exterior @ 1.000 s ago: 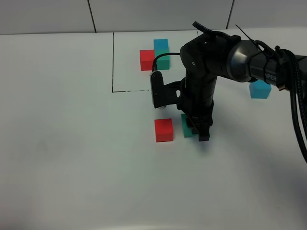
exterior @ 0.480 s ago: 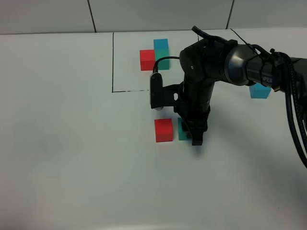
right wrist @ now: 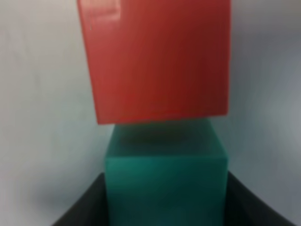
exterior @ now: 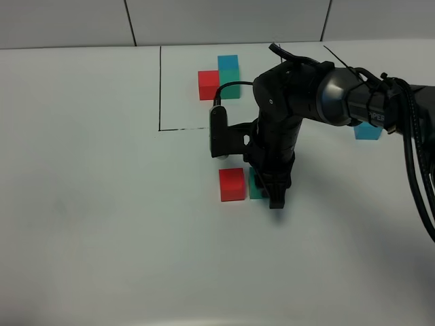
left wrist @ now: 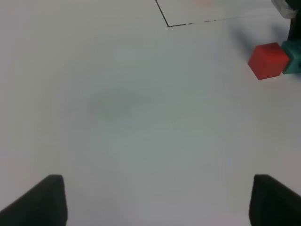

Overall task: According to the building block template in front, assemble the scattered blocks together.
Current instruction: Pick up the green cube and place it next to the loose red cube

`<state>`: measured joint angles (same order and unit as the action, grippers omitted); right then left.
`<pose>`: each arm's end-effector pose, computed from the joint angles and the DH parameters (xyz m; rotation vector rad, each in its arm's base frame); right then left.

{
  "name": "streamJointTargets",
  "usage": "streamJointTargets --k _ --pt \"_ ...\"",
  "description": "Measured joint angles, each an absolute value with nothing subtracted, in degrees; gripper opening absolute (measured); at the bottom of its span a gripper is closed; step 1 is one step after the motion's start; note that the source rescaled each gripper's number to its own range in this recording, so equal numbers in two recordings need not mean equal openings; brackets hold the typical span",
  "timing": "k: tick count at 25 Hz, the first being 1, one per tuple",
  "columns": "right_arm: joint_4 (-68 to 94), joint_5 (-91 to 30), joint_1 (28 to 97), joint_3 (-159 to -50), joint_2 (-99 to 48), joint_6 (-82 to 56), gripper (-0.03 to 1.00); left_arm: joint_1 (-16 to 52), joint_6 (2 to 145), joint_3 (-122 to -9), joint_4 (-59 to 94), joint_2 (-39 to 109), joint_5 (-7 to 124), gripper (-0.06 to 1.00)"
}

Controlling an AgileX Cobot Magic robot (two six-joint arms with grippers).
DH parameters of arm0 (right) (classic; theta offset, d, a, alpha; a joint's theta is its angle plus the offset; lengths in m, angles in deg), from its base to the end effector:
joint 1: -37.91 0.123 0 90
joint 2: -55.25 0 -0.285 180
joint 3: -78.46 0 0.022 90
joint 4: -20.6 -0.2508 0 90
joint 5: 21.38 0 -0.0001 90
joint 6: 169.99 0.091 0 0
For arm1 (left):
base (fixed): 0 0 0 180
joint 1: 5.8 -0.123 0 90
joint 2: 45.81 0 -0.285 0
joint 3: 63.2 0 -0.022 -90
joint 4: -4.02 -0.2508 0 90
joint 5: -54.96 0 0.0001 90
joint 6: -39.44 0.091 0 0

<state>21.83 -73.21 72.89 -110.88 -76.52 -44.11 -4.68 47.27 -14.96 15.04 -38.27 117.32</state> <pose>0.3469 0.2409 0.1291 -2.1498 2.1569 -0.0517 -0.0085 -0.0153 0.2779 0.1732 2.0430 -0.1579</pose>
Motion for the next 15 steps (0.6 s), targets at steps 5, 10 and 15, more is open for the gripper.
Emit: streamJointTargets --k 5,10,15 --pt "21.7 -72.1 73.7 -110.9 -76.5 -44.1 0.02 -4.7 47.3 -15.0 15.0 -38.3 117.3 0.90" --pt "21.7 -72.1 73.8 -110.9 -76.5 -44.1 0.02 -4.7 47.3 -15.0 15.0 -38.3 117.3 0.90" --pt "21.8 -72.1 73.9 -110.9 -76.5 -43.9 0.02 -4.7 47.3 -15.0 15.0 -38.3 117.3 0.90"
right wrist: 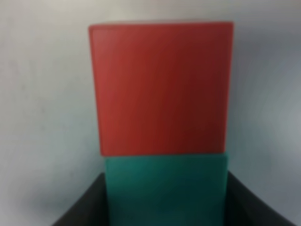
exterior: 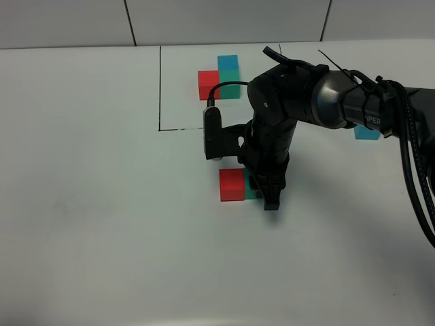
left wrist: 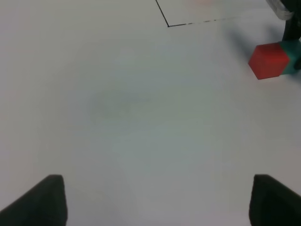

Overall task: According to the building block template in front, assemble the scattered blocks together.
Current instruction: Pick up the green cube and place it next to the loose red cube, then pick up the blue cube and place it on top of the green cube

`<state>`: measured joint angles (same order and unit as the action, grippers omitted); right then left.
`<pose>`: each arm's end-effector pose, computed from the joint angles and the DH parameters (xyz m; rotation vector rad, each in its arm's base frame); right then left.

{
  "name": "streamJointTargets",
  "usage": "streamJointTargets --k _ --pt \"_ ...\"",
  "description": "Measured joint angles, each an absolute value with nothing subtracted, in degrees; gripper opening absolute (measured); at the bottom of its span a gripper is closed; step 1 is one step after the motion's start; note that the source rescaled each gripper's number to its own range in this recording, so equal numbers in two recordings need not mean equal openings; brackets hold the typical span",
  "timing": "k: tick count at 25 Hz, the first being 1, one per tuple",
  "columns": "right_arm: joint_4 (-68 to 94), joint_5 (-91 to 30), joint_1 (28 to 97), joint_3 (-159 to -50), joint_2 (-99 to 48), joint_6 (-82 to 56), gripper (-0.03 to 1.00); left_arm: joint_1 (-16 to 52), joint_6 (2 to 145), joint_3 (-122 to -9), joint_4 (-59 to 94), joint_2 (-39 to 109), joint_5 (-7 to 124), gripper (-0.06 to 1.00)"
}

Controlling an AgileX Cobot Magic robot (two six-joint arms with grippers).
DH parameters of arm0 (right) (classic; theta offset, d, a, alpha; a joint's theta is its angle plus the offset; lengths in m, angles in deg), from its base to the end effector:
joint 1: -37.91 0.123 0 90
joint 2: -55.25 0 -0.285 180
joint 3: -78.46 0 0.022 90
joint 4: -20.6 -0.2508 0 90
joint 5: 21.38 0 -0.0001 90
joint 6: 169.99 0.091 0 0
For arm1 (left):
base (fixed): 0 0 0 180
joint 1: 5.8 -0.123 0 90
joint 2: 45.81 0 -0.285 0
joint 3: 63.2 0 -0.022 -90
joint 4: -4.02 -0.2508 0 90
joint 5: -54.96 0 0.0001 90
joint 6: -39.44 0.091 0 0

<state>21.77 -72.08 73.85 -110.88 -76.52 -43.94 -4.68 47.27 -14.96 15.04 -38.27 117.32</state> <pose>0.3442 0.2478 0.1293 -2.1500 2.1284 -0.0532 -0.0085 -0.0153 0.2779 0.1732 2.0430 -0.1579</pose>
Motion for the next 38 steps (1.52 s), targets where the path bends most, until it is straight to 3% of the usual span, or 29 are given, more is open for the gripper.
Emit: streamJointTargets --k 14,17,20,23,27,34,38 --pt "21.5 -72.0 73.9 -110.9 -76.5 -40.9 0.06 -4.7 47.3 -15.0 15.0 -38.3 117.3 0.90" --pt "20.6 -71.8 74.1 -110.7 -76.9 -39.9 0.33 -4.7 47.3 -15.0 15.0 -38.3 117.3 0.90" --pt "21.1 -72.8 74.2 -110.5 -76.5 -38.7 0.70 -4.7 47.3 -15.0 15.0 -38.3 117.3 0.90" --pt "23.6 -75.2 74.1 -110.3 -74.2 -35.3 0.90 -4.7 47.3 -15.0 15.0 -38.3 117.3 0.90" --pt "27.2 -73.8 70.4 -110.3 -69.5 -22.7 0.96 -4.7 47.3 -15.0 15.0 -38.3 117.3 0.90" --pt "28.4 -66.4 52.8 -110.3 -67.2 8.8 0.96 -4.7 47.3 -15.0 15.0 -38.3 117.3 0.90" --pt "29.2 -64.0 46.1 -110.3 -67.2 17.2 0.95 -4.7 47.3 -15.0 15.0 -38.3 117.3 0.90"
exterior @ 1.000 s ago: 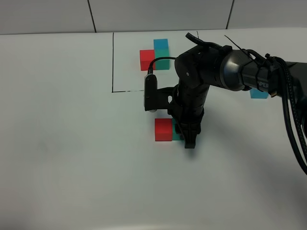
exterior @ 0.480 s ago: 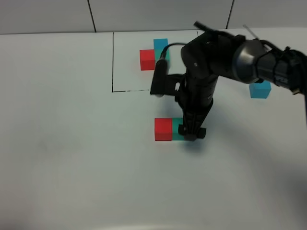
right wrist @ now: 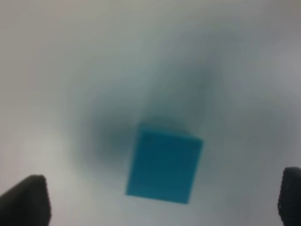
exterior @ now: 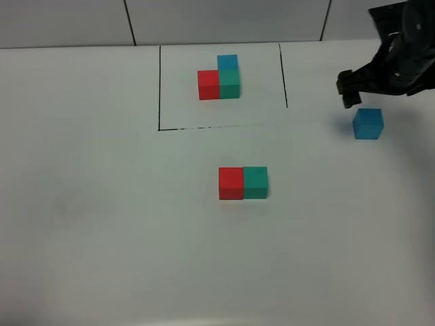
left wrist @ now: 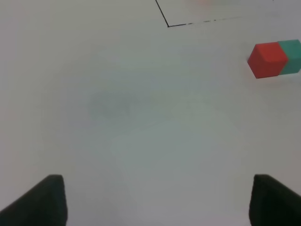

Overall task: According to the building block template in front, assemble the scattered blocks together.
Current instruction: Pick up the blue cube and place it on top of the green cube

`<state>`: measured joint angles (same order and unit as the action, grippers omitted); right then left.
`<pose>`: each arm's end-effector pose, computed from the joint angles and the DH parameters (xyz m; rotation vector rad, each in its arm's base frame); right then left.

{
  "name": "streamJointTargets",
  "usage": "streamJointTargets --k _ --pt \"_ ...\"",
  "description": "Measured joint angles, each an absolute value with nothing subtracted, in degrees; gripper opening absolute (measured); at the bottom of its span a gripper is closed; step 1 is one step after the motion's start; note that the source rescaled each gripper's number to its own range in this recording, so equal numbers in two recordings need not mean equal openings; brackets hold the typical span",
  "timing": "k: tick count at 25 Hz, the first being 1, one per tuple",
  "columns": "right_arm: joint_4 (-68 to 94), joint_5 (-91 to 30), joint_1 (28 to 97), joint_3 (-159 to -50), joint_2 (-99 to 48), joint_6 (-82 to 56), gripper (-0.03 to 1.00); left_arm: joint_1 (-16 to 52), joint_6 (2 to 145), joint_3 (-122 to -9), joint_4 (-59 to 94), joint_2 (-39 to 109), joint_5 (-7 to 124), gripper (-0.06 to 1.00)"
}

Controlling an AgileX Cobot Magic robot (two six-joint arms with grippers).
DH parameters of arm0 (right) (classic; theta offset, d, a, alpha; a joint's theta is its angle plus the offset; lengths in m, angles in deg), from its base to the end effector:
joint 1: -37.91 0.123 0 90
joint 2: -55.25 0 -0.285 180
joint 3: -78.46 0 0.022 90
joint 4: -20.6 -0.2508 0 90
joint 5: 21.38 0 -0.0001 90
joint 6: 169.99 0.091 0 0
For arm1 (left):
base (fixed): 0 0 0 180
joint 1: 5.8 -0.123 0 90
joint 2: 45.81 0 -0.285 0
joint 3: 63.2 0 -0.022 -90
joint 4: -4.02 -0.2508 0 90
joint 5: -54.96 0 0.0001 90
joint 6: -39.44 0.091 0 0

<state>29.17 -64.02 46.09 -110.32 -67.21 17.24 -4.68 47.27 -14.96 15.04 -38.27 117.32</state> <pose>0.4252 0.0518 0.2001 -0.1431 2.7113 -0.0912 -0.0085 -0.0153 0.2779 0.1732 2.0430 -0.1579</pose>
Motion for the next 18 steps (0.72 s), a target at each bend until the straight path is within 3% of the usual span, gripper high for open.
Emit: streamJointTargets --k 11,18 --pt "25.9 -65.1 43.9 -112.7 -72.4 14.6 0.91 -4.7 47.3 -15.0 15.0 -38.3 117.3 0.90" --pt "20.0 -67.3 43.9 -117.7 -77.9 10.5 0.77 -4.7 47.3 -15.0 15.0 -38.3 117.3 0.90"
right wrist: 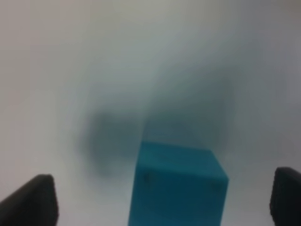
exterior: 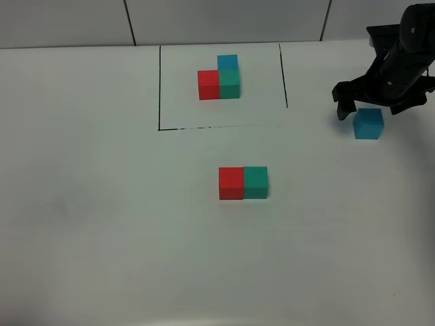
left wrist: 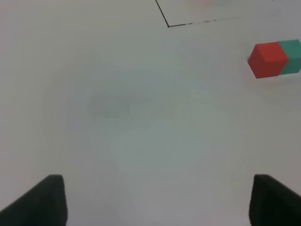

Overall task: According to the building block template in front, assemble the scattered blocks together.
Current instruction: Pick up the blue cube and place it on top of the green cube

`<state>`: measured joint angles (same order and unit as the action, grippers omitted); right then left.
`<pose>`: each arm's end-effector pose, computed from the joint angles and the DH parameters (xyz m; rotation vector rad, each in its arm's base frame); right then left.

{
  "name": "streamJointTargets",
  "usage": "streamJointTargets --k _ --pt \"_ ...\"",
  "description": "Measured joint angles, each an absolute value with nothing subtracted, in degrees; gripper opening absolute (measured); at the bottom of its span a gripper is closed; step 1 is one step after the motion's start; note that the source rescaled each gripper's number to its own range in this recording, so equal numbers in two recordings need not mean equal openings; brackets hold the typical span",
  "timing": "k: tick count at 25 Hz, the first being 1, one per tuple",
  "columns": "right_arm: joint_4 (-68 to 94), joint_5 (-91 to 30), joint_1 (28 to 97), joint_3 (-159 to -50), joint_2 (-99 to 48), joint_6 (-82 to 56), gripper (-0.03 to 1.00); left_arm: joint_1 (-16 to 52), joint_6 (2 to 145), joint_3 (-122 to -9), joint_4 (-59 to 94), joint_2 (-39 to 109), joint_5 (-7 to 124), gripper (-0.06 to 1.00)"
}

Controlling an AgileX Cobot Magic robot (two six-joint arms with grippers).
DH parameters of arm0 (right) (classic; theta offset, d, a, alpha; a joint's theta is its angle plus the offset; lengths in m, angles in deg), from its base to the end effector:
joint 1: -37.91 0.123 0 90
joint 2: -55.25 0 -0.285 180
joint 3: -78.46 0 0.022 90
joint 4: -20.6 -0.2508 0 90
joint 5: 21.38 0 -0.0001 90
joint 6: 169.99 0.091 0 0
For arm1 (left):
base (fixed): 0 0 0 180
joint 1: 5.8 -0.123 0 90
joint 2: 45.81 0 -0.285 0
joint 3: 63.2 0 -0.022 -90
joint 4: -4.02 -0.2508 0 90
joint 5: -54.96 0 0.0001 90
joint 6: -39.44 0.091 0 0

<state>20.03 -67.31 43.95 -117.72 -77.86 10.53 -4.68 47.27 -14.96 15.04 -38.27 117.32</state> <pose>0.4525 0.0485 0.1501 -0.1286 2.8403 0.0361 -0.0085 -0.0153 0.2779 0.1732 2.0430 -0.1579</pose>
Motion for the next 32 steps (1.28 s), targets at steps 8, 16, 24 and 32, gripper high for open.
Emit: streamJointTargets --k 8,16,24,32 --pt "20.2 -67.7 43.9 -118.0 -80.7 10.5 0.65 -4.7 47.3 -15.0 15.0 -38.3 117.3 0.90" --pt "23.0 -67.6 44.5 -118.1 -80.7 14.7 0.02 -4.7 47.3 -15.0 15.0 -38.3 117.3 0.90" --pt "23.6 -70.6 57.2 -118.5 -78.4 20.2 0.02 -4.7 47.3 -15.0 15.0 -38.3 117.3 0.90" --pt "24.2 -68.3 68.6 -118.8 -78.2 33.2 0.02 -4.7 47.3 -15.0 15.0 -38.3 117.3 0.90"
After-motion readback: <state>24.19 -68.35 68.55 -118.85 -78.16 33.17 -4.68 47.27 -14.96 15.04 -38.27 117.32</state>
